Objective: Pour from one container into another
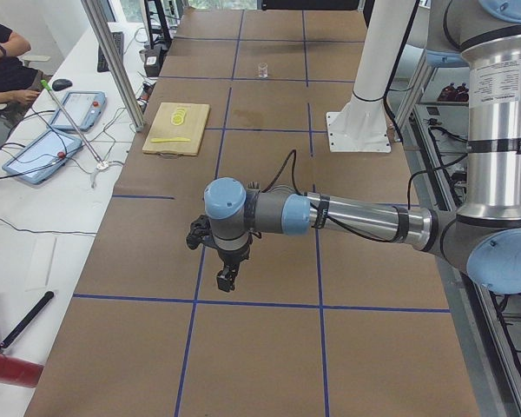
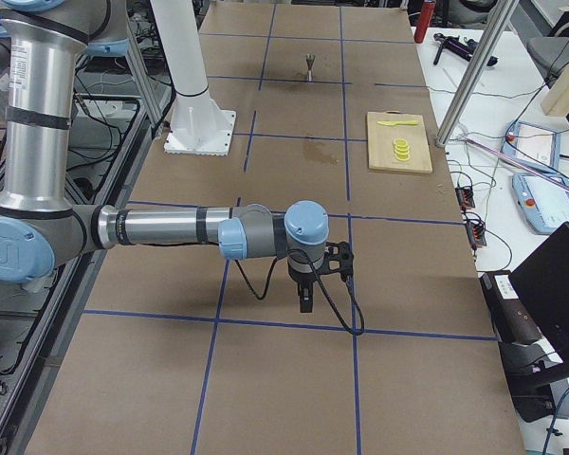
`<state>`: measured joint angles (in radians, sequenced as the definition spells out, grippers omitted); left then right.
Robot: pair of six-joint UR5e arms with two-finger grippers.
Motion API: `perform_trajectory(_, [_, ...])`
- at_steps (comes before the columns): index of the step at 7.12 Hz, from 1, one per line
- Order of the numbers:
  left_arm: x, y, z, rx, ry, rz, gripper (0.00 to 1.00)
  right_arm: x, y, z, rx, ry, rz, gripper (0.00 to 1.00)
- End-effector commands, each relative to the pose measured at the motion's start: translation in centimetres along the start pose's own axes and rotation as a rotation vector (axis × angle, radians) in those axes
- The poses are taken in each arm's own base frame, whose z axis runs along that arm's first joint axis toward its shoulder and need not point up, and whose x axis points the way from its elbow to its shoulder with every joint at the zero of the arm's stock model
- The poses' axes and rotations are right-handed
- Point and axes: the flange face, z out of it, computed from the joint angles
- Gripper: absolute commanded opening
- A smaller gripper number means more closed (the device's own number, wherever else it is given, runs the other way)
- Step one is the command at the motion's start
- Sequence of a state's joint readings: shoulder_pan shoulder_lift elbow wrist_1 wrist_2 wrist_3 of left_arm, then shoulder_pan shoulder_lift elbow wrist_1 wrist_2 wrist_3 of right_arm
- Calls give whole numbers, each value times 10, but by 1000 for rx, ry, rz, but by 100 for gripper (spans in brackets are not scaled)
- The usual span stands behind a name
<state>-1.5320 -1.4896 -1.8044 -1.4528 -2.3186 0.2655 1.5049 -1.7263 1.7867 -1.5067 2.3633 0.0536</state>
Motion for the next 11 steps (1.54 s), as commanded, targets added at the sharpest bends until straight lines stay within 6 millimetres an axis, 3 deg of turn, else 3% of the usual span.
perform_trajectory(1, [0, 3, -12, 22, -5, 13, 100, -1, 0, -2, 4, 2, -4, 100])
perform_trajectory(4, [4, 0, -16, 31, -18, 24, 100, -2, -2, -2, 6, 1, -5, 100])
perform_trajectory(6, [10, -22, -28, 61, -25, 43, 100, -4, 0, -2, 8, -15, -7, 100])
perform_trajectory(11, [21, -26, -38, 91, 3, 62, 100, -5, -1, -4, 19, -8, -18, 100])
